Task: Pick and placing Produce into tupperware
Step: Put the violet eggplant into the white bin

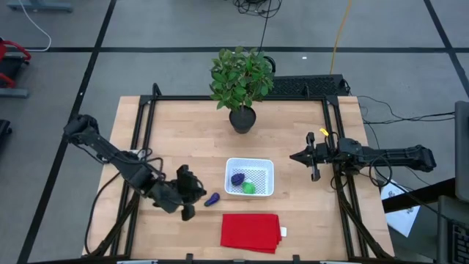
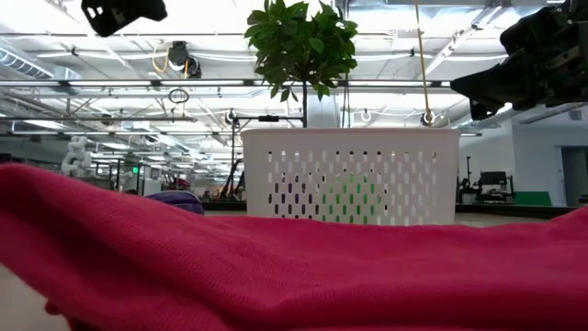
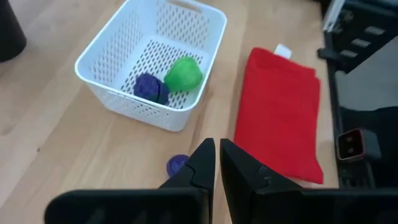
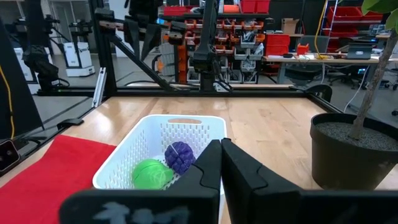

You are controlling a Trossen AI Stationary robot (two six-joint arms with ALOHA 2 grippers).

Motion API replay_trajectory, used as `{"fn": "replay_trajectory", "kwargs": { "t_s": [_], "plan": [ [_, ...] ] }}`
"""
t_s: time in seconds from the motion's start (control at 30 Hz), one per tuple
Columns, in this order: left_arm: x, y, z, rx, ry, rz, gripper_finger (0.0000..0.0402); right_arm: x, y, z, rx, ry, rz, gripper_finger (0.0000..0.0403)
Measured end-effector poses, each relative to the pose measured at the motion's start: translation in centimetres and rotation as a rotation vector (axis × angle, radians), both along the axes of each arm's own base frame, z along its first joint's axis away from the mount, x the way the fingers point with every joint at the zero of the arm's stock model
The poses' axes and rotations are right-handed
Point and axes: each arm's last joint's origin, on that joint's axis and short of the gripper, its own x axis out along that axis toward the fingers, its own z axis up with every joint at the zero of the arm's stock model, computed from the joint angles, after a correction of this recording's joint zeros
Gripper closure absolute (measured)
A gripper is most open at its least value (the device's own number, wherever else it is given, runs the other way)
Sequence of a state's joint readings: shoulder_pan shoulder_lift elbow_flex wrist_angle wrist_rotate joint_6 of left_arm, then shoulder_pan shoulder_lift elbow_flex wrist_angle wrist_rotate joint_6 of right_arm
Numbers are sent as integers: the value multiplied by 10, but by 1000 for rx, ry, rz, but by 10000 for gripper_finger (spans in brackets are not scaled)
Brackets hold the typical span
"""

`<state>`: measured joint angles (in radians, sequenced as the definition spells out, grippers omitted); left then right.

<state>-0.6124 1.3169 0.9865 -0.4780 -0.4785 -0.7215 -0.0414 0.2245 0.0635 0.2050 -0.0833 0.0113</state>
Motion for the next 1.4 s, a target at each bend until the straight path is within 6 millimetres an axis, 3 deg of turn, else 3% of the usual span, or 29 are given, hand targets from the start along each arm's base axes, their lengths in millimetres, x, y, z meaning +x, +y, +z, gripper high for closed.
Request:
{"fn": "replay_trajectory", "kwargs": {
  "t_s": [0.47, 0.83, 1.1, 1.4],
  "plan": [
    [43, -7, -2, -112, 158, -19, 376, 0, 0, 0, 28, 1, -1, 403],
    [52, 4, -30, -183, 350, 138, 376, 0, 0, 0, 29, 1, -1, 403],
    [60, 4, -49, -249, 474, 90, 376, 0, 0, 0, 27, 1, -1, 403],
    [66, 4, -45, -166, 443, -52, 376, 0, 0, 0, 23, 2, -1, 403]
  ]
}}
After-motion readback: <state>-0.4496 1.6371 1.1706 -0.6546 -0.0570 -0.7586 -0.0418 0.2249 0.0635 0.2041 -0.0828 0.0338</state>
